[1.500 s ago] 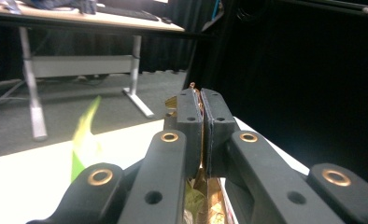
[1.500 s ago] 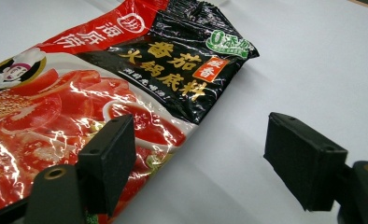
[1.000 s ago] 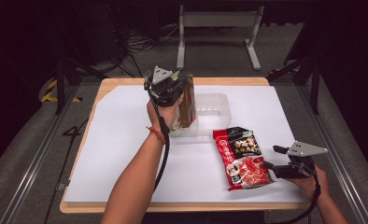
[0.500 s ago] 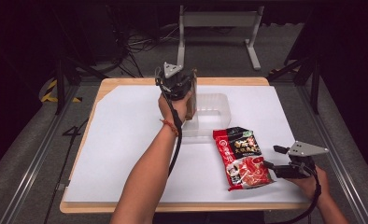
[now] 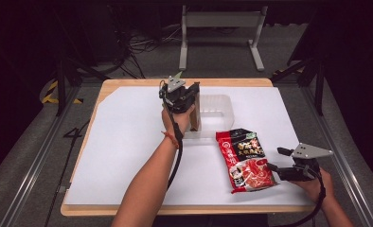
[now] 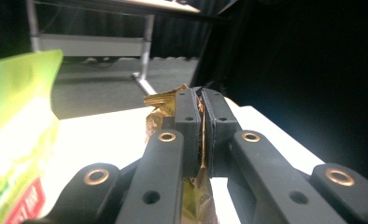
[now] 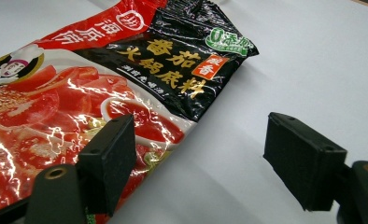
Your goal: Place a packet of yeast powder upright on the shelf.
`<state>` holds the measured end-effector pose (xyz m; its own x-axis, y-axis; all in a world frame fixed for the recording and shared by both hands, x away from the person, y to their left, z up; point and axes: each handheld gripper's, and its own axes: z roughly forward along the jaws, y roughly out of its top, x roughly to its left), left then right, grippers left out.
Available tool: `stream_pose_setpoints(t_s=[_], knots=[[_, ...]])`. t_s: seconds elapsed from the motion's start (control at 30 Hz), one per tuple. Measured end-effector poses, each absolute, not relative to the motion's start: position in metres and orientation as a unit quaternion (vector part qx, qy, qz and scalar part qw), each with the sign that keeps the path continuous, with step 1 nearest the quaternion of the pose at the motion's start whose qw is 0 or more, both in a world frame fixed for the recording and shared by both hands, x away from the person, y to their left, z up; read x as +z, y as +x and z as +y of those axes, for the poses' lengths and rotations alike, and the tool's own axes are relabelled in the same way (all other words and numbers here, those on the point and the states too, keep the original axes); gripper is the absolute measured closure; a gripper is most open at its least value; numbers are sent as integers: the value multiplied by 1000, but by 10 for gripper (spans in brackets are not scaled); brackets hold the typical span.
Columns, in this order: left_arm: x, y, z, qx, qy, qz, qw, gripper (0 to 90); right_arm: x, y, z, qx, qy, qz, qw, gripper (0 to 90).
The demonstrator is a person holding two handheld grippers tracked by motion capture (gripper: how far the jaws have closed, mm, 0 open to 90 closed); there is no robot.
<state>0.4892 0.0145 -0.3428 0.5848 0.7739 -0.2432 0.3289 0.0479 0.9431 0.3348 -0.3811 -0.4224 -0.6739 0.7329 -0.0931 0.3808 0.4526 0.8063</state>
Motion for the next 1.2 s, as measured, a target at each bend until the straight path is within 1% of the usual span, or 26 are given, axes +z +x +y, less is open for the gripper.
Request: stream_pose_setpoints(t_s=[0.07, 0.13, 0.2, 0.63, 0.77, 1.07, 1.2], knots=[[-346, 486, 16, 182, 667, 402, 601, 852, -423, 335, -381, 400, 338, 823, 220, 256], [-347, 482, 18, 193, 671, 394, 598, 850, -422, 335, -381, 398, 337, 824, 220, 256], [-349, 478, 21, 188, 670, 387, 605, 849, -422, 335, -381, 398, 337, 824, 220, 258], [-355, 462, 27, 188, 687, 348, 609, 842, -424, 335, -380, 394, 337, 826, 220, 258], [-355, 460, 29, 199, 695, 333, 606, 840, -423, 335, -379, 395, 336, 826, 221, 259], [-358, 460, 32, 208, 693, 328, 608, 832, -423, 335, -379, 393, 336, 827, 221, 258], [-356, 458, 32, 219, 702, 320, 597, 816, -423, 335, -379, 393, 336, 827, 222, 258]])
